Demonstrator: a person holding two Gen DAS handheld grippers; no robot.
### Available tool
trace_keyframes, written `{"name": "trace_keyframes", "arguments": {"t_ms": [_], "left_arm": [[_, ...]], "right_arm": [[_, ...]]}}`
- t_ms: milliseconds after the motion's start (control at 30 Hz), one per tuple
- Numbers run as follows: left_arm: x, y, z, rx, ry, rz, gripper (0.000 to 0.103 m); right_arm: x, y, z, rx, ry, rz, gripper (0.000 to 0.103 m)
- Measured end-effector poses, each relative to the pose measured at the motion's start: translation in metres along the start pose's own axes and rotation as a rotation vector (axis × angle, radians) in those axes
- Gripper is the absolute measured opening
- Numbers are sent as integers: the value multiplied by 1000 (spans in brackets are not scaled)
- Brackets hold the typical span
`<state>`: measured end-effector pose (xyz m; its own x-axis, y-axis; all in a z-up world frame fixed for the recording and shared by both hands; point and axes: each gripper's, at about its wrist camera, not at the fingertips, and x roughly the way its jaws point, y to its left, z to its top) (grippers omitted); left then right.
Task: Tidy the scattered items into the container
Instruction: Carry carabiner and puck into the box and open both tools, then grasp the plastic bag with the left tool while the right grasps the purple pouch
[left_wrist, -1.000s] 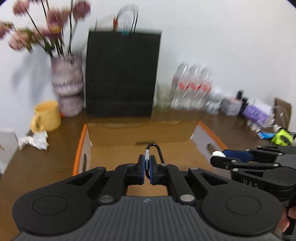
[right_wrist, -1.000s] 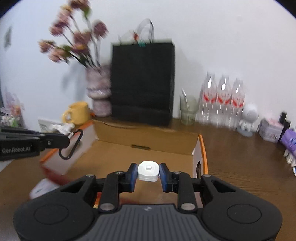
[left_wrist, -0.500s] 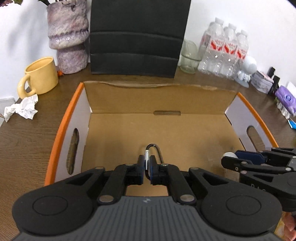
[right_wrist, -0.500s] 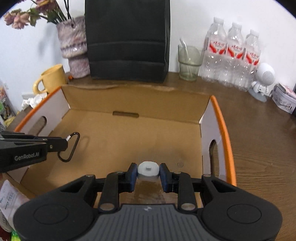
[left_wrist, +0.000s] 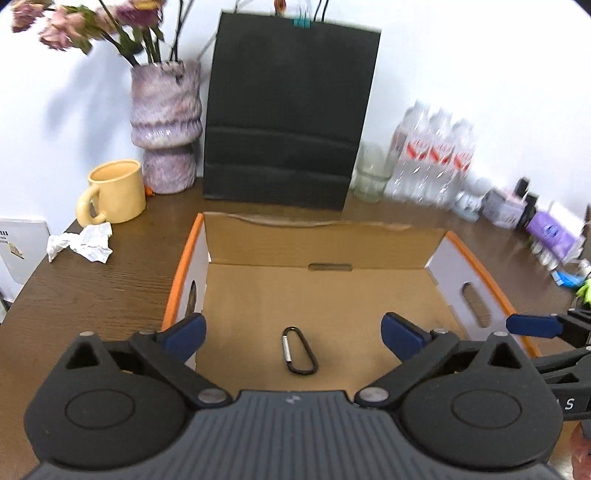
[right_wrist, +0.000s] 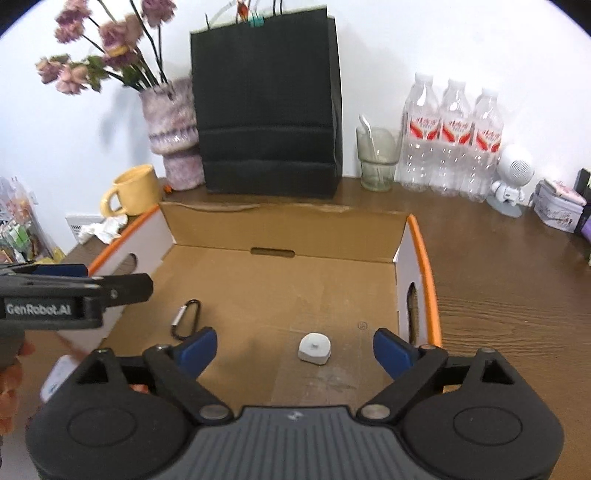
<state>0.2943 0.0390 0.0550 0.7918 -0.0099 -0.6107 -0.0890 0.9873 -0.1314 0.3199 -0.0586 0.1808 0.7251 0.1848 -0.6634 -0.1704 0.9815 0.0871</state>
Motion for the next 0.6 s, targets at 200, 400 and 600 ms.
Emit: {"name": "trace_keyframes", "arguments": {"t_ms": [200, 400, 600], "left_arm": [[-60, 4, -19, 5, -93, -34, 103], [-114, 11, -62, 12, -138, -45, 103], [-142, 9, -121, 19, -139, -95, 103]], "right_arm": [[-61, -7, -21, 0, -82, 22, 92], [-119, -18, -70, -11, -147, -8, 93], [-137, -19, -138, -6, -134, -34, 93]]}}
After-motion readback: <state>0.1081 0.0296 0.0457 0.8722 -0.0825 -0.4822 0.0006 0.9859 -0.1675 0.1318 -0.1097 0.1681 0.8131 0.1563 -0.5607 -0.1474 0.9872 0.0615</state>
